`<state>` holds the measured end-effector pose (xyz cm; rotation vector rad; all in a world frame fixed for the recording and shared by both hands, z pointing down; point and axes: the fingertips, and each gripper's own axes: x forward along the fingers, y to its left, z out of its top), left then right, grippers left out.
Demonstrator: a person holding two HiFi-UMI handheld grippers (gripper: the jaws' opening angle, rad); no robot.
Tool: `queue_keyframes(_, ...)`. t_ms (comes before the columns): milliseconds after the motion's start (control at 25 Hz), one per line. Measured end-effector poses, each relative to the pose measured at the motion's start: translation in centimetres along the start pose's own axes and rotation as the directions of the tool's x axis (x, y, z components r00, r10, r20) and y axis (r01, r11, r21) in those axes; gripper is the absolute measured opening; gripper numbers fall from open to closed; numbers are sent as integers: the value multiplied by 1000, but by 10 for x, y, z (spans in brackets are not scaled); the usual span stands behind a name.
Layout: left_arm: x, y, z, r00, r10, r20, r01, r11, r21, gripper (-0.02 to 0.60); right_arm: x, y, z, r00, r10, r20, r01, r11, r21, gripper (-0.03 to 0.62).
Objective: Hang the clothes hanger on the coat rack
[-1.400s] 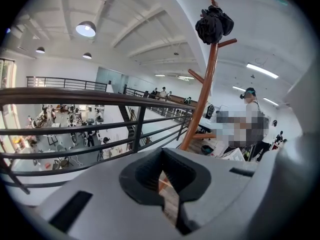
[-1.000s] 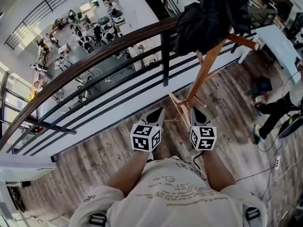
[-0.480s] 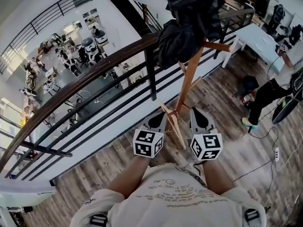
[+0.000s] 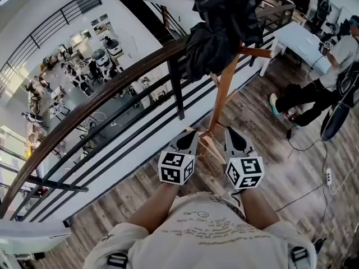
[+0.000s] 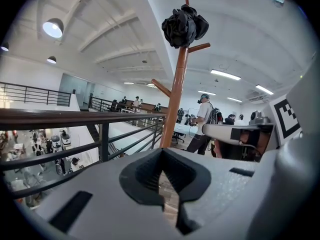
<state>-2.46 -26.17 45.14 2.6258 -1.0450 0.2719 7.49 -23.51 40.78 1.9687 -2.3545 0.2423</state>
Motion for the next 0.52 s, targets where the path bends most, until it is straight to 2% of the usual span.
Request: queue_keyframes(520, 5, 1, -6, 1000, -21, -23, 21, 1000, 2, 5, 3, -1, -9, 1000, -3, -17, 3, 1000, 4, 2)
